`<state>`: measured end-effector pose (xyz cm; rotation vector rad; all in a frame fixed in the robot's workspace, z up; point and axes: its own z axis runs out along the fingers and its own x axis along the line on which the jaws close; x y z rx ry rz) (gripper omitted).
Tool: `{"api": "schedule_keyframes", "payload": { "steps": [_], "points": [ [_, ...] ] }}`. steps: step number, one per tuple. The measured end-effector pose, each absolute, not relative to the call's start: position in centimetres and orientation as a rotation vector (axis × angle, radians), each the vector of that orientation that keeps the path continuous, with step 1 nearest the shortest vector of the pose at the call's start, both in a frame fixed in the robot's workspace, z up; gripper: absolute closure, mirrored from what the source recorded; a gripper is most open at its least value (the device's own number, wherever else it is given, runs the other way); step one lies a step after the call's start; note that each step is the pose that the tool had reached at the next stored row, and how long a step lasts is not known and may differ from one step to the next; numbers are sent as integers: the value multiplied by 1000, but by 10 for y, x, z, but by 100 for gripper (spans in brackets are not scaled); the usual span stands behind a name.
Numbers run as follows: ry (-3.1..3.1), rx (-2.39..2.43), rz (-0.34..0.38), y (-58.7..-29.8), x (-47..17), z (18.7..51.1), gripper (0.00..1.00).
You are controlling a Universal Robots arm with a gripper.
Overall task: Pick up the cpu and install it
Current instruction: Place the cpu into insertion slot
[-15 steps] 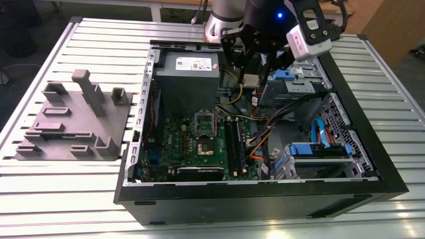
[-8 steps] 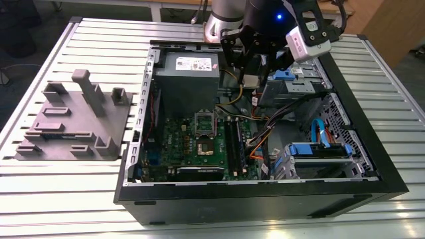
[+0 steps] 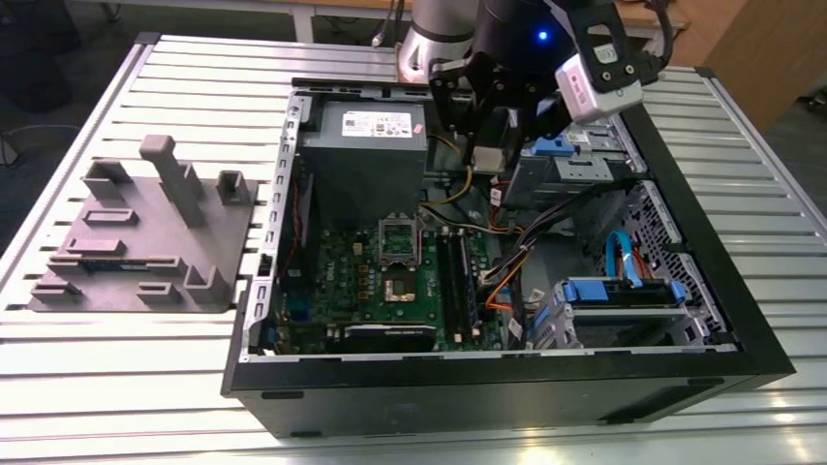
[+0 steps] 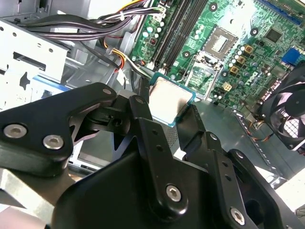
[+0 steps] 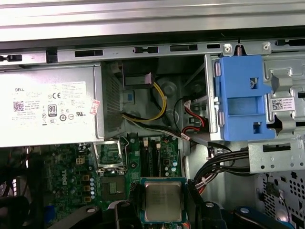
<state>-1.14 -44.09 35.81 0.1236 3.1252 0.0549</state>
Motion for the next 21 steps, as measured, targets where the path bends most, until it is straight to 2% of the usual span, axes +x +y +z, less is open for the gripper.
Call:
{"api": "schedule_keyframes", "payload": {
  "steps": [21],
  "points": [
    [3128, 62, 55, -454, -18, 351, 53]
  ]
}}
